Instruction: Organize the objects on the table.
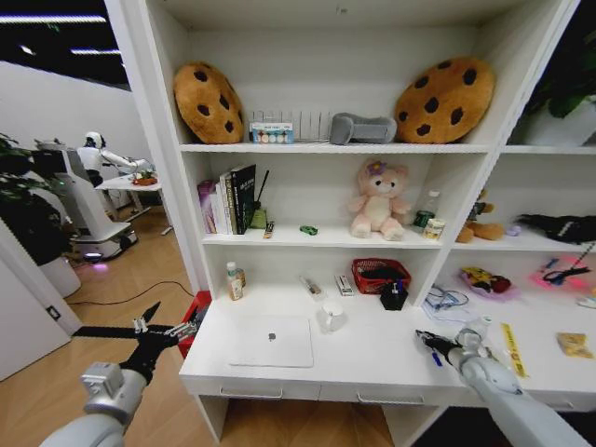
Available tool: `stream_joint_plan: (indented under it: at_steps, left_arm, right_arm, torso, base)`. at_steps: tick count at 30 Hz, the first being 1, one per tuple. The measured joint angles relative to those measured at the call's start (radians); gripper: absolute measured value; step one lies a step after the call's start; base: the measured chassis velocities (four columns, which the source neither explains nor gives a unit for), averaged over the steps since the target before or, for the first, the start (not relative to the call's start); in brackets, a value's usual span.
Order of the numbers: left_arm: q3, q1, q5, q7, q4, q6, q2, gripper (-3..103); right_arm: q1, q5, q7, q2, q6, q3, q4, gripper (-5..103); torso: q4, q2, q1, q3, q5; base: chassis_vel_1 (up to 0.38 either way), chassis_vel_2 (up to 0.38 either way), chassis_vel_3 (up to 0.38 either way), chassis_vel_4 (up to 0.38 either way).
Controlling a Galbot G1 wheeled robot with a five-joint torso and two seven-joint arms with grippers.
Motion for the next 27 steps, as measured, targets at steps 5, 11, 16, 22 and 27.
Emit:
stream_joint_plan:
  at_steps: [5,11,16,22,27]
  left_arm:
    - [0.000,0.000,0.000,0.000,0.000,0.000,0.000,100]
    - [0.000,0.000,0.000,0.000,0.000,0.000,0.000,100]
    - [0.000,0.000,0.000,0.000,0.000,0.000,0.000,100]
    - [0.000,0.000,0.000,0.000,0.000,0.000,0.000,100]
    - [0.000,0.000,0.000,0.000,0.000,0.000,0.000,100]
  right_arm:
    - [0.006,0.022,-0.024,-0.018,0.001,-0.007,0.007,13]
    - [0.081,0.063,-0.111,-0.046,0.143,-0.053,0.007,13]
    - [0.236,0.019,-0.142,-0.024,0.332,-0.173,-0.103,13]
    - [0.458,-0.022,-0.156,0.029,0.473,-0.332,-0.271,13]
    - [0.578,-0.034,-0.157,0.087,0.531,-0.402,-0.359,13]
  torso:
    - [-0.0001,0.000,0.000,0.000,0.0004]
    - [-0.0002,0.000,0.000,0.000,-0.0003]
    - [-0.0001,0.000,0.000,0.000,-0.0001]
    - [0.0003,0.000,0.000,0.000,-0.0010]
    - [0.0004,0.000,0.000,0.000,-0.0009]
  base:
    - [0.000,0.000,0.000,0.000]
    - [0.000,0.000,0.000,0.000]
    - [0.000,0.000,0.000,0.000]
    - [0.000,0.000,0.000,0.000]
    - [0.000,0.000,0.000,0.000]
